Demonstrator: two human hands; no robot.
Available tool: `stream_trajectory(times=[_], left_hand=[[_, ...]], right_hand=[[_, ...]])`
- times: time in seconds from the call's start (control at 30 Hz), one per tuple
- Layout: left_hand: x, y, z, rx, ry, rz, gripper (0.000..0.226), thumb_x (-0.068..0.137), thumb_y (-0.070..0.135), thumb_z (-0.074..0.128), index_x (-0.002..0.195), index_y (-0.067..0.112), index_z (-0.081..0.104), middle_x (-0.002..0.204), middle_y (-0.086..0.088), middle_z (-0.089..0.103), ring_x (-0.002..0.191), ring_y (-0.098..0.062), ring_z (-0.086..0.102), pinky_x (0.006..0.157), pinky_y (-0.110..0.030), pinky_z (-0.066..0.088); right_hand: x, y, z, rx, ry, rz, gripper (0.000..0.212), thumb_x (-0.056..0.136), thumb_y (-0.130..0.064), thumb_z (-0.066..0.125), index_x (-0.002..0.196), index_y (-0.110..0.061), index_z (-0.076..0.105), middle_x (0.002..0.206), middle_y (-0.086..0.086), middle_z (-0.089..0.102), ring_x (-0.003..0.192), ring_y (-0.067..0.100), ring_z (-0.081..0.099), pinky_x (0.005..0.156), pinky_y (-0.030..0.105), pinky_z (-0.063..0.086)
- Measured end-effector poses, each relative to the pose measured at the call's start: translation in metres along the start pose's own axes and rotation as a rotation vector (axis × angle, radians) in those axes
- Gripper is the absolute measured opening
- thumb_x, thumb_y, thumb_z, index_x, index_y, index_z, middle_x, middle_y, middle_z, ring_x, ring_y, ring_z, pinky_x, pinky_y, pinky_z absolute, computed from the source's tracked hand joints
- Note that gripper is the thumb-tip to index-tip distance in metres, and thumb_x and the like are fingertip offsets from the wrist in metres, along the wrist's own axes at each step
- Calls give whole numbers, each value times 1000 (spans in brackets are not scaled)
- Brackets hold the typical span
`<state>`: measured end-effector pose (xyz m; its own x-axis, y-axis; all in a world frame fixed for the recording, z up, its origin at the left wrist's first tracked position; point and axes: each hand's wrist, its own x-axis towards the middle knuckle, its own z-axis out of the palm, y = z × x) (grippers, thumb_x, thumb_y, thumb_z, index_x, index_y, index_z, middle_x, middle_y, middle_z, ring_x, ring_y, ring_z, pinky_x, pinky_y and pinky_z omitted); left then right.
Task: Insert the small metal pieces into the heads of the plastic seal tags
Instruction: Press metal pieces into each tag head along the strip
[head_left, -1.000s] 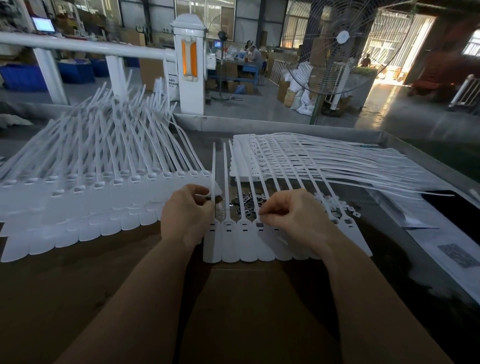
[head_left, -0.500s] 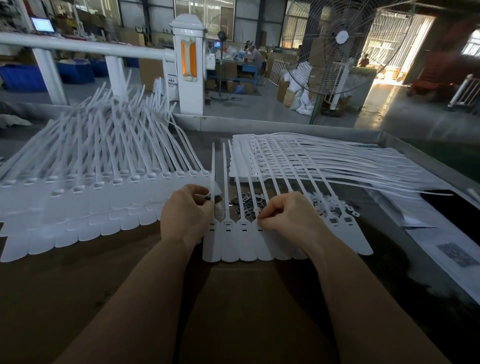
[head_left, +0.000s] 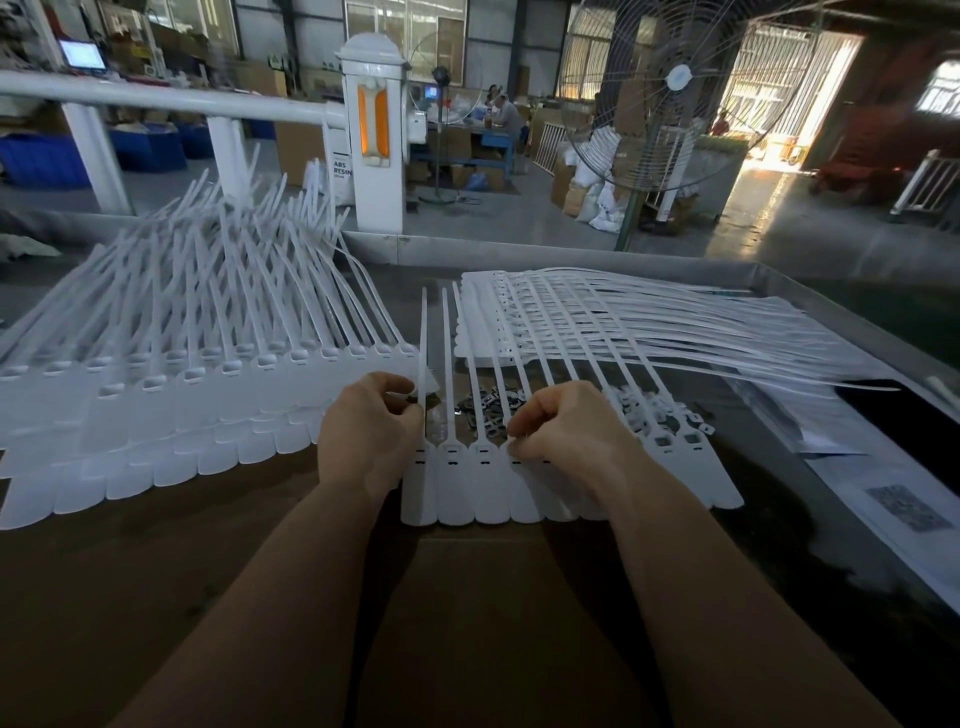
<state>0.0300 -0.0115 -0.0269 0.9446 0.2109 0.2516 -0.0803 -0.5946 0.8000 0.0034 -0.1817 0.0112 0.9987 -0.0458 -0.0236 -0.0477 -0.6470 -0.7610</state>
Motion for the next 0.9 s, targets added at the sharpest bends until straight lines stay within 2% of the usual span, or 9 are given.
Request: stream_trajectory(times=[0.1, 0.2, 0.3, 0.37, 0.43, 0.53, 0.63, 0.73, 0.9], left_hand=[[0, 0, 0, -41, 10, -8, 27, 85, 21, 64, 112, 18, 62, 103, 0, 68, 81, -9, 56, 67, -21, 42], [0, 1, 0, -63, 1, -9, 32, 81, 27, 69, 112, 19, 62, 100, 1, 68, 79, -8, 57, 58, -15, 39], [-1, 1, 0, -56, 3, -13, 33, 81, 24, 70, 112, 19, 62, 101, 0, 69, 80, -9, 57, 61, -16, 40], [-1, 1, 1, -50, 11, -16, 32, 81, 23, 70, 112, 18, 62, 102, -1, 69, 80, -9, 57, 63, -18, 41], [-1, 2, 1, -43, 19, -19, 33, 81, 22, 69, 113, 18, 62, 103, -1, 69, 81, -8, 56, 62, -16, 40], [-2, 3, 1, -40, 30, -30, 34, 81, 22, 69, 114, 18, 62, 105, -1, 68, 82, -7, 55, 66, -18, 41], [-1, 3, 1, -39, 33, -36, 34, 82, 22, 68, 115, 19, 61, 107, -1, 68, 83, -7, 54, 67, -18, 40], [-1, 3, 1, -32, 28, -34, 34, 82, 21, 68, 115, 19, 61, 107, -1, 68, 83, -7, 53, 67, -18, 40], [-1, 3, 1, -23, 17, -29, 33, 82, 21, 68, 115, 18, 61, 105, -1, 68, 83, -8, 54, 71, -22, 42]], right_hand=[[-6, 5, -2, 76, 25, -144, 18, 76, -2, 71, 77, -21, 69, 73, -9, 61, 63, -1, 56, 53, 7, 41], [-3, 10, -10, 250, 228, -178, 21, 78, 0, 67, 79, -21, 70, 73, -7, 66, 63, 0, 61, 54, 6, 45], [5, 23, -21, 101, 478, -51, 21, 84, 0, 60, 85, -18, 70, 81, -4, 66, 63, 6, 58, 53, 15, 46], [8, 33, -25, -69, 545, 9, 22, 86, -1, 57, 89, -19, 70, 90, -2, 65, 66, 3, 54, 55, 17, 43], [9, 38, -26, -152, 560, 5, 21, 86, -3, 57, 94, -17, 70, 100, 0, 64, 75, 5, 55, 61, 17, 43], [11, 41, -23, -274, 526, -36, 19, 87, -8, 58, 98, -17, 72, 110, 5, 59, 99, 18, 54, 81, 24, 43], [12, 40, -21, -323, 501, -63, 19, 87, -12, 60, 100, -19, 72, 114, 4, 53, 111, 20, 48, 89, 23, 35], [12, 39, -19, -380, 474, -95, 19, 88, -17, 60, 102, -23, 71, 117, 3, 50, 114, 18, 43, 88, 22, 30], [12, 41, -14, -578, 424, -95, 27, 92, -25, 53, 118, -28, 64, 120, 4, 49, 111, 20, 42, 98, 33, 38]])
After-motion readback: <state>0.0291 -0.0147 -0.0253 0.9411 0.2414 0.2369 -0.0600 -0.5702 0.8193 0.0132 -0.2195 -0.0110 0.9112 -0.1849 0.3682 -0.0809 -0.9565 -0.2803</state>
